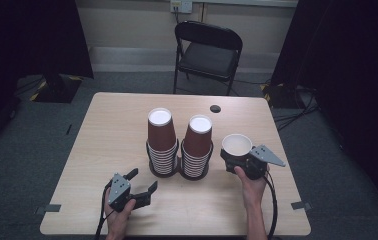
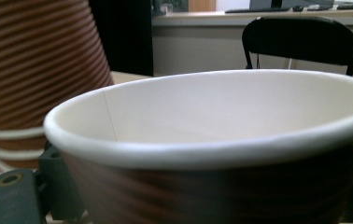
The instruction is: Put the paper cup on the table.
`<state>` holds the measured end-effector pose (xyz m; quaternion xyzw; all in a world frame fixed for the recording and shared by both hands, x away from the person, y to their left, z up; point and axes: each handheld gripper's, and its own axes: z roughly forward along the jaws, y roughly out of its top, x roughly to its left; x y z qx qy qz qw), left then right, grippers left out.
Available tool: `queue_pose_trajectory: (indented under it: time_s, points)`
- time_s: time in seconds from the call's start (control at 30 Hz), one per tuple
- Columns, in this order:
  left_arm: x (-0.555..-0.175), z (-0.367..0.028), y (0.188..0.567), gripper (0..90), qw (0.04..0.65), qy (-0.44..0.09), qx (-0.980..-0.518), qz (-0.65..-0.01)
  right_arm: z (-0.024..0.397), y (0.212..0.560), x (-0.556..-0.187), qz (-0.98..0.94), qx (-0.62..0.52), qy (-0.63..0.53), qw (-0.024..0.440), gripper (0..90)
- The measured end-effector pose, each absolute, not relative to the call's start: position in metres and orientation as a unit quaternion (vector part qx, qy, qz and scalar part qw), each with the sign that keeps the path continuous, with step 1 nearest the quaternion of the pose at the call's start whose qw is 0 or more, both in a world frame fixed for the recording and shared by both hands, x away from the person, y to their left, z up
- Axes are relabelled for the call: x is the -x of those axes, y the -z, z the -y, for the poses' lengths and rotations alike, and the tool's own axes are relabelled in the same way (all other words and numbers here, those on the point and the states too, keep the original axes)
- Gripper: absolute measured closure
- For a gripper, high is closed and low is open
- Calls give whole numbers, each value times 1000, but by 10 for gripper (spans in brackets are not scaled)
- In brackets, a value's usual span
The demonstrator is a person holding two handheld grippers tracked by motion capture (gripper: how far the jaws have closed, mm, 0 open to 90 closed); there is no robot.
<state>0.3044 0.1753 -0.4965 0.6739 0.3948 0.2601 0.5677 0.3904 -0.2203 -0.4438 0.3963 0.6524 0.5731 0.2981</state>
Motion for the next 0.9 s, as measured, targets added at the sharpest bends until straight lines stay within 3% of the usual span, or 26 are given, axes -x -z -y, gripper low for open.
queue_pose_trajectory:
  time_s: [0.37, 0.9]
  points:
    - [-302, -176, 497, 154, 569, -279, -668, -390, 223, 461, -424, -651, -429, -562, 277, 98]
    - [-298, -175, 498, 159, 571, -302, -661, -382, 218, 482, -437, -660, -446, -541, 269, 93]
